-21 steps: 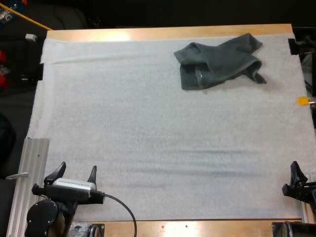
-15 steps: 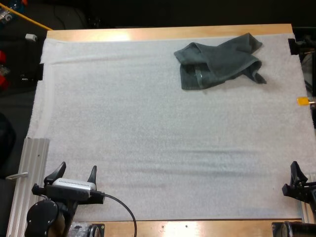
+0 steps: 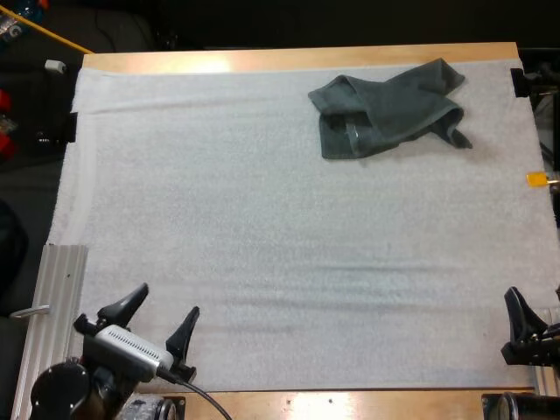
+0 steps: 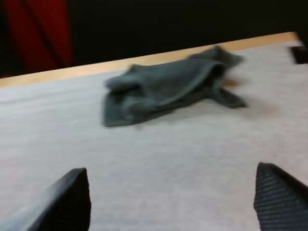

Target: Pick towel from pile, fold and stack

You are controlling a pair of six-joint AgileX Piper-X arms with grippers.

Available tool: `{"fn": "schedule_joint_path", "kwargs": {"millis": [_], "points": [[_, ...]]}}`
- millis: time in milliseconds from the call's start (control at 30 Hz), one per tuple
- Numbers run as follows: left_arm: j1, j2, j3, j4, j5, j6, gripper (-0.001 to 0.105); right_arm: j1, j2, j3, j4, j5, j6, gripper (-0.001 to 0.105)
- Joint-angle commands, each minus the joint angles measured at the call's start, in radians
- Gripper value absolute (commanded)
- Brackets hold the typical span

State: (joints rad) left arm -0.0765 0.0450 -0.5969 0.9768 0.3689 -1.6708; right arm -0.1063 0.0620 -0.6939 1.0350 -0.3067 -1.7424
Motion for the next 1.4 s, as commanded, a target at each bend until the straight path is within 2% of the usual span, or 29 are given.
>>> {"fn": "schedule_joint_path", "kwargs": {"millis": [0,200,367,533,667,800,1000,1233,1367], "points": [[-0.015,0.028,-0.019,-0.018,0.028,-0.006,0.069,0.0,0.031,-0.029,0.001,-0.06,-0.004,0.069],[-0.079,0.141,-0.087,-0.018,0.071,0.024,0.069,0.0,0.145,-0.118,0.001,-0.2,0.005,0.069],[-0.107,0.218,-0.112,-0.018,0.084,0.032,0.069,0.0,0.249,-0.16,-0.012,-0.233,0.02,0.069],[-0.107,0.27,-0.125,-0.037,0.127,0.032,0.069,0.0,0.381,-0.178,-0.072,-0.233,0.093,0.069],[-0.107,0.285,-0.125,-0.06,0.145,0.032,0.069,0.0,0.502,-0.179,-0.178,-0.222,0.219,0.069],[-0.107,0.285,-0.125,-0.063,0.145,0.032,0.069,0.002,0.619,-0.179,-0.293,-0.167,0.362,0.069],[-0.107,0.285,-0.125,-0.063,0.145,0.032,0.069,0.002,0.821,-0.179,-0.45,-0.132,0.487,0.069],[-0.107,0.285,-0.125,-0.063,0.145,0.018,0.069,0.002,1.033,-0.195,-0.562,-0.083,0.505,0.069],[-0.107,0.285,-0.125,-0.063,0.145,0.016,0.069,0.002,1.175,-0.251,-0.613,-0.063,0.485,0.069]]}}
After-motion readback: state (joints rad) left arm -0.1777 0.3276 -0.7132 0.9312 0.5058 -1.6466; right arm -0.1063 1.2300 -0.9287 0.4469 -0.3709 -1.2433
